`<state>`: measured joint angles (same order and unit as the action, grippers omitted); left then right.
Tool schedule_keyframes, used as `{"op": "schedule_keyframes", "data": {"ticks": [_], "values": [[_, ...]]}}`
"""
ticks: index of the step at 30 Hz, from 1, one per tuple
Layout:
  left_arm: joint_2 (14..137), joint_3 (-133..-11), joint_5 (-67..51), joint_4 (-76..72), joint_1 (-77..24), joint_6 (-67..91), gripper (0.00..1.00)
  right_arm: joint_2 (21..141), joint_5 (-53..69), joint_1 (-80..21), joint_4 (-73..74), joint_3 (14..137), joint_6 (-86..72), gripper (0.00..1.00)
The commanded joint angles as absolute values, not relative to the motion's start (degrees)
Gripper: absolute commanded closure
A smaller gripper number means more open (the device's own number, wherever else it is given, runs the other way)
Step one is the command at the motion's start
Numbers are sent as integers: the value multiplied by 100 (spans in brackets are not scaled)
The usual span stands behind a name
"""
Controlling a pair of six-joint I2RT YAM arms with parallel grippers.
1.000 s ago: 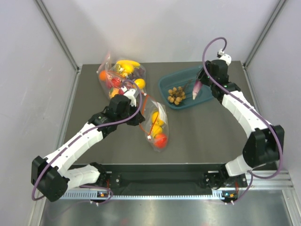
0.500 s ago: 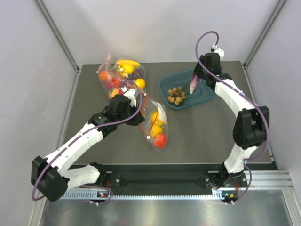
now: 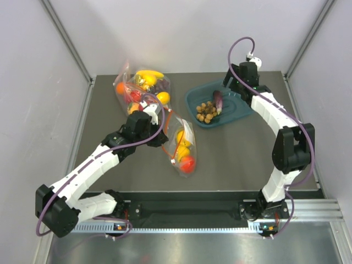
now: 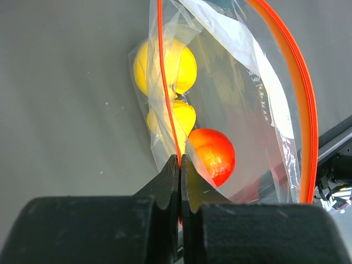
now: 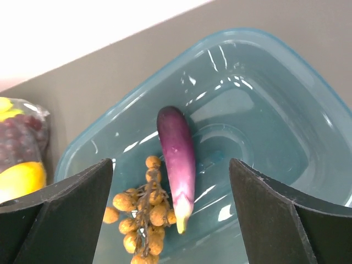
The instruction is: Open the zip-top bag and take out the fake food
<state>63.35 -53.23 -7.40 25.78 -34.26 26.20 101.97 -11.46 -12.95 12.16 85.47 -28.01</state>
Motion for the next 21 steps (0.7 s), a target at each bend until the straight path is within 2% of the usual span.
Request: {"op": "schedule_keyframes", "data": {"ticks": [1,8,14,17,21], "values": [[6196,-5388,-703,2479,-3401,2566,100,9405,-1038,-1239,1011,8526,-2585,15],[6196,-5405,-738,2452,-3410,2531,100,8404,-308,-1642,1659,8499,-2303,16],[6135,-5361,-712,2452,-3410,2514,100,8148,438,-2925,2329,8736,-2425,16],[6126,-5300,-729,2435,-3410,2531,100,8104,930,-3662,2137,8552,-2908,17],[6065,-5238,-756,2373,-3410,2566,100,8139,1537,-4165,1723,8245,-3671,18]]}}
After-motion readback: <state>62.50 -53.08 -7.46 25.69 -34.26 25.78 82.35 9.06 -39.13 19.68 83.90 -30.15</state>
